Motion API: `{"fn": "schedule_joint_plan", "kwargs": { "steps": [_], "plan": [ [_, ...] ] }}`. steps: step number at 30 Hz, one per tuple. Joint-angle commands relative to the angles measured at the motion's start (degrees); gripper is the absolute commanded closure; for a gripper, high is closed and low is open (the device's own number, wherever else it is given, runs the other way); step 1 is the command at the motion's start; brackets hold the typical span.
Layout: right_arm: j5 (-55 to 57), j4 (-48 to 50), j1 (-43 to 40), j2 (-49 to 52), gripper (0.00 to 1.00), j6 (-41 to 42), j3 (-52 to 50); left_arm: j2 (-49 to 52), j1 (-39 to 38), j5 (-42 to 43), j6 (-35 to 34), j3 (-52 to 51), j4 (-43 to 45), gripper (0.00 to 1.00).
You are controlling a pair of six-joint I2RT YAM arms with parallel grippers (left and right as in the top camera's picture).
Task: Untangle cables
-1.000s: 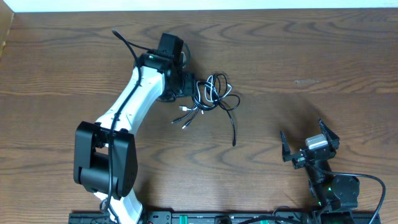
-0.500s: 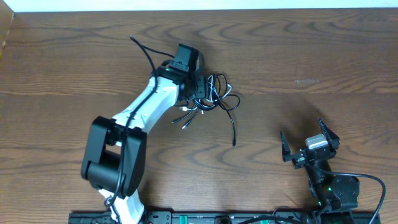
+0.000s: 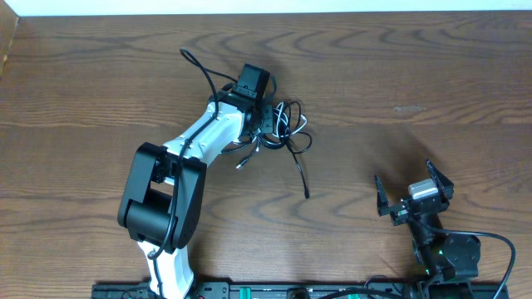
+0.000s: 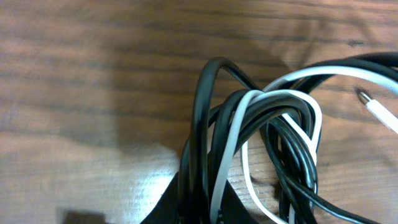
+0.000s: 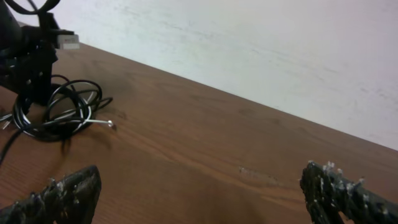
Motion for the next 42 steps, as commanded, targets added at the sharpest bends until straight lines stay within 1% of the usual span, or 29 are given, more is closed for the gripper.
{"fn": "schedule_joint_plan", "kwargs": {
  "steps": [1,3,5,6,10,11,12,14,15,16,18,21,24,25,30,34,36,37,39,42],
  "plan": [
    [0.0,-0.2,-0.1,-0.2,0.01,0.1,0.0,0.4,-0.2,6.9,13.4,-0.2,0.3,0.92],
    [0.0,-0.2,-0.1,-0.2,0.01,0.1,0.0,0.4,-0.2,13.8,19.1,-0.2,-0.1,0.92],
    [0.0,-0.2,-0.1,-0.2,0.01,0.1,0.0,0.4,-0.2,19.2,22.9,-0.2,-0.7,0.92],
    [0.0,-0.2,-0.1,-0.2,0.01,0.1,0.0,0.4,-0.2,20.5,23.9,-0.2,-1.0,0.92],
    [0.0,-0.2,-0.1,-0.2,0.01,0.1,0.0,0.4,0.0,20.3,24.0,-0.2,-1.8,0.91],
    [0.0,-0.2,-0.1,-0.2,0.01,0.1,0.0,0.4,0.0,20.2,24.0,-0.2,-2.1,0.86],
    [0.0,-0.2,-0.1,-0.2,0.01,0.1,0.0,0.4,0.0,20.0,24.0,-0.2,-2.2,0.74],
    [0.0,-0.2,-0.1,-0.2,0.01,0.1,0.0,0.4,0.0,20.0,24.0,-0.2,-2.5,0.65],
    [0.0,-0.2,-0.1,-0.2,0.01,0.1,0.0,0.4,0.0,19.8,24.0,-0.2,-2.7,0.54],
    [0.0,-0.2,-0.1,-0.2,0.01,0.1,0.0,0.4,0.0,19.2,24.0,-0.2,-2.7,0.41],
    [0.0,-0.2,-0.1,-0.2,0.01,0.1,0.0,0.4,0.0,17.0,24.0,-0.2,-2.9,0.30],
    [0.0,-0.2,-0.1,-0.2,0.01,0.1,0.0,0.4,0.0,11.9,22.6,-0.2,-3.1,0.19],
    [0.0,-0.2,-0.1,-0.2,0.01,0.1,0.0,0.4,0.2,4.7,18.9,-0.2,-3.7,0.17],
    [0.0,-0.2,-0.1,-0.2,0.01,0.1,0.0,0.4,0.3,3.5,18.3,-0.2,-3.8,0.17],
    [0.0,-0.2,-0.1,-0.2,0.01,0.1,0.0,0.4,1.5,3.9,16.2,-0.2,-4.0,0.17],
    [0.0,-0.2,-0.1,-0.2,0.01,0.1,0.0,0.4,4.7,4.7,5.3,-0.2,-3.8,0.17],
    [0.0,-0.2,-0.1,-0.2,0.01,0.1,0.0,0.3,6.5,11.1,5.1,-0.2,-3.4,0.16],
    [0.0,-0.2,-0.1,-0.2,0.01,0.1,0.0,0.2,7.8,16.5,5.6,-0.2,-3.1,0.16],
    [0.0,-0.2,-0.1,-0.2,0.01,0.1,0.0,0.0,10.1,23.9,6.0,-0.2,-2.5,0.16],
    [0.0,-0.2,-0.1,-0.2,0.01,0.1,0.0,-0.4,14.0,31.1,6.0,-0.2,-2.5,0.16]
  ]
}}
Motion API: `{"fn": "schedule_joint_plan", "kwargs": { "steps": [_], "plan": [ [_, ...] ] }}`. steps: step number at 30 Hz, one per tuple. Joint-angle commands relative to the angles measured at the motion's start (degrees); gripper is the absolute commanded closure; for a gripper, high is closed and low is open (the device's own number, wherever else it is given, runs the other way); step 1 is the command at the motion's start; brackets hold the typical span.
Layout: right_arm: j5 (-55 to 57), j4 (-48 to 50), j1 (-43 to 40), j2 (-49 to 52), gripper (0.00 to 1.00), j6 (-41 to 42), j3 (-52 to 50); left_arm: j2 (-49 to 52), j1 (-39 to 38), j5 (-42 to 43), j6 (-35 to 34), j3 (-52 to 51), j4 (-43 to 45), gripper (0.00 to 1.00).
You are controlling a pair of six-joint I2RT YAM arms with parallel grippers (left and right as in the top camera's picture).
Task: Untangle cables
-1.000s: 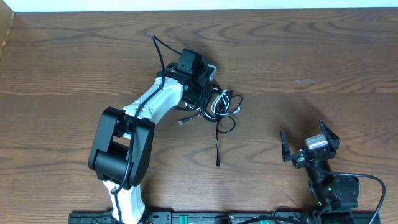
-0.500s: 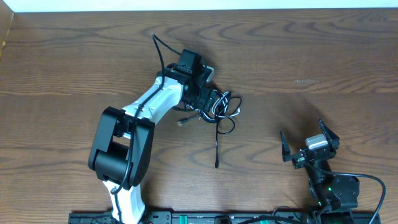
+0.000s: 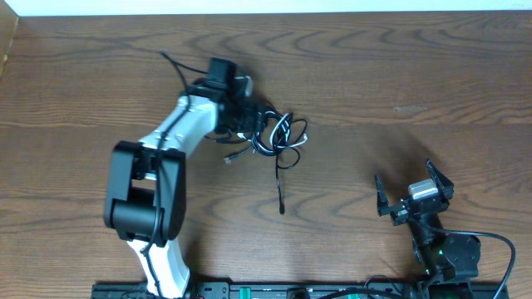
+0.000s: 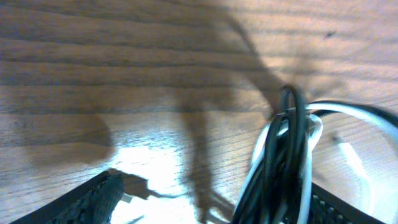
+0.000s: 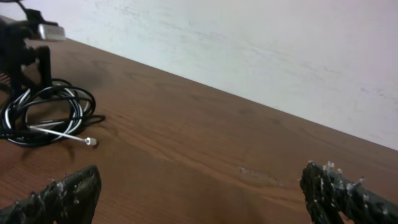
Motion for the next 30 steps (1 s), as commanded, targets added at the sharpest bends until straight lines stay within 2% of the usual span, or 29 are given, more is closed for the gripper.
{"fn": "schedule_joint_plan", "kwargs": {
  "steps": [1,5,11,14,15,17,18,19,20,30],
  "plan": [
    [0.0,-0.3,-0.1,-0.2,0.01,0.1,0.0,-0.4,5.2,14.9,-1.7,-0.1,-0.6,0.16],
    [0.0,-0.3,-0.1,-0.2,0.01,0.1,0.0,-0.4,8.5,16.0,-1.3,-0.2,-4.1,0.13],
    [0.0,-0.3,-0.1,-0.2,0.01,0.1,0.0,-0.4,10.4,3.8,0.0,-0.5,-4.7,0.13],
    [0.0,-0.3,-0.1,-0.2,0.01,0.1,0.0,-0.4,10.3,3.1,-0.3,-0.9,-4.7,0.15],
    [0.0,-0.3,-0.1,-0.2,0.01,0.1,0.0,-0.4,10.3,3.0,-0.2,-0.9,-4.6,0.20],
    [0.0,-0.3,-0.1,-0.2,0.01,0.1,0.0,-0.4,10.2,2.9,-0.2,-0.9,-4.2,0.39],
    [0.0,-0.3,-0.1,-0.2,0.01,0.1,0.0,-0.4,10.2,2.7,-0.2,-0.9,-4.1,0.56],
    [0.0,-0.3,-0.1,-0.2,0.01,0.1,0.0,-0.4,10.2,2.1,-0.2,-0.9,-4.0,0.80],
    [0.0,-0.3,-0.1,-0.2,0.01,0.1,0.0,-0.4,10.2,1.6,-0.2,-0.9,-3.9,0.92],
    [0.0,-0.3,-0.1,-0.2,0.01,0.1,0.0,-0.3,10.1,-0.2,-0.2,-0.9,-3.1,0.92]
  ]
}}
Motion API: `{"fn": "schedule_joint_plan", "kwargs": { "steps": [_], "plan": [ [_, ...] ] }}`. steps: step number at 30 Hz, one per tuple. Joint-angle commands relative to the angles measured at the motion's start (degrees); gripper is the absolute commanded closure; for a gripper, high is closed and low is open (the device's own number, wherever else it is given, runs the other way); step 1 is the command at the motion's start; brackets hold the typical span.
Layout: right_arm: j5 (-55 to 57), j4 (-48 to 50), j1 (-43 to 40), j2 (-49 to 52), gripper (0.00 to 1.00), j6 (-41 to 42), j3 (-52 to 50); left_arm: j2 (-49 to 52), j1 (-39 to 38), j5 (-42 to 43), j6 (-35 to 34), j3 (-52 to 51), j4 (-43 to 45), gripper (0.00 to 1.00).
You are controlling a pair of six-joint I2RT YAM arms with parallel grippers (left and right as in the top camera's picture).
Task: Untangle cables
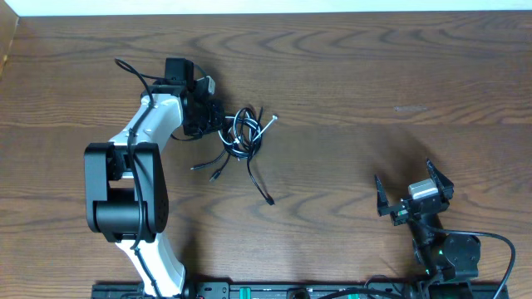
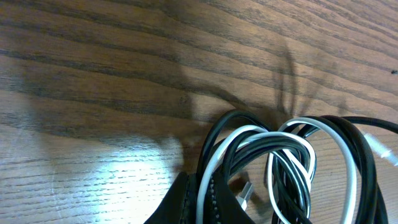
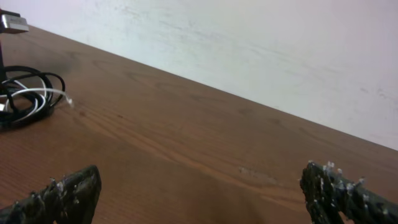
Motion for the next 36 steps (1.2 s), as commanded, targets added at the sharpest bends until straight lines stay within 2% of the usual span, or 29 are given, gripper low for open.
{"fn": "schedule_joint_plan", "kwargs": {
  "steps": [1,9,18,22,25,27,36],
  "plan": [
    [0.0,-0.2,-0.1,-0.2,0.01,0.1,0.0,-0.4,-0.1,-1.4,0.5,-0.2,0.1,0.92],
    [0.0,-0.2,-0.1,-0.2,0.01,0.1,0.0,-0.3,-1.7,-1.4,0.5,-0.3,0.9,0.92],
    [0.0,-0.2,-0.1,-0.2,0.01,0.1,0.0,-0.2,-8.8,-1.4,0.6,-0.3,2.7,0.91],
    [0.0,-0.2,-0.1,-0.2,0.01,0.1,0.0,-0.2,-10.1,-1.8,1.5,-0.3,2.8,0.78],
    [0.0,-0.2,-0.1,-0.2,0.01,0.1,0.0,-0.2,-9.8,-1.8,1.4,-0.3,2.8,0.49],
    [0.0,-0.2,-0.1,-0.2,0.01,0.1,0.0,-0.2,-9.5,-1.8,1.4,-0.3,2.6,0.40],
    [0.0,-0.2,-0.1,-0.2,0.01,0.1,0.0,-0.2,-9.2,-1.9,1.5,-0.3,2.5,0.39]
  ]
}}
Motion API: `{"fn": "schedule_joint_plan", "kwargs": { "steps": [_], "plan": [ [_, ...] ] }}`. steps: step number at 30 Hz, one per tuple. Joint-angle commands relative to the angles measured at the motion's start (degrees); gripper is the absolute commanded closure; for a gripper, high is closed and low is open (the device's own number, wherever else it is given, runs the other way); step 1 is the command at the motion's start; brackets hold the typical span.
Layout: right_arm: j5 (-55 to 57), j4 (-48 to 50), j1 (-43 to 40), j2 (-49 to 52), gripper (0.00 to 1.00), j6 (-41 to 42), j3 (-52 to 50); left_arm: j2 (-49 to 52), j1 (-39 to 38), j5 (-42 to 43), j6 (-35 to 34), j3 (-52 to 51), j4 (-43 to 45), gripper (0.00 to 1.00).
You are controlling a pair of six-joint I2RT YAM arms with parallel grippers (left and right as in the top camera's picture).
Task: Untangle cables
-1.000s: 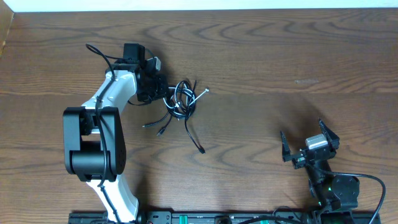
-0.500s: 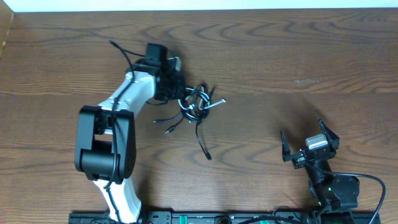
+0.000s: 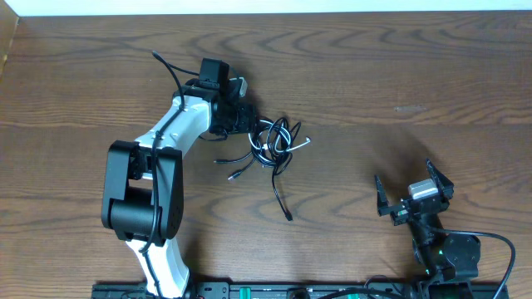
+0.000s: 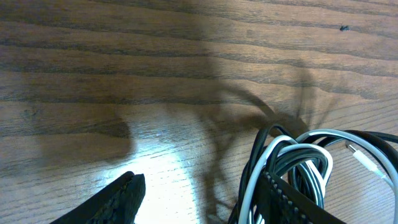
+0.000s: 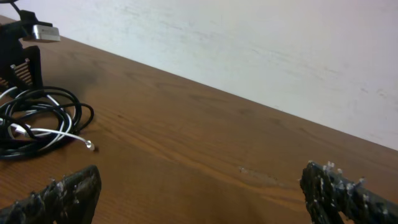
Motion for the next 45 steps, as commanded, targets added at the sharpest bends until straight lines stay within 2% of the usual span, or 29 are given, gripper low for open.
{"fn": "schedule_joint_plan", "kwargs": {
  "steps": [1,6,42,45],
  "plan": [
    [0.0,-0.3,-0.1,-0.2,0.01,0.1,0.0,-0.2,0.2,-0.9,0.3,-0.3,-0.3,0.39],
    [0.0,-0.3,-0.1,-0.2,0.01,0.1,0.0,-0.2,0.2,-4.2,0.3,-0.3,-0.3,0.39],
    [0.0,-0.3,-0.1,-0.2,0.01,0.1,0.0,-0.2,0.2,-2.8,0.3,-0.3,-0.3,0.39],
    [0.0,-0.3,-0.1,-0.2,0.01,0.1,0.0,-0.2,0.1,-0.3,0.3,-0.3,-0.3,0.45]
  ]
}}
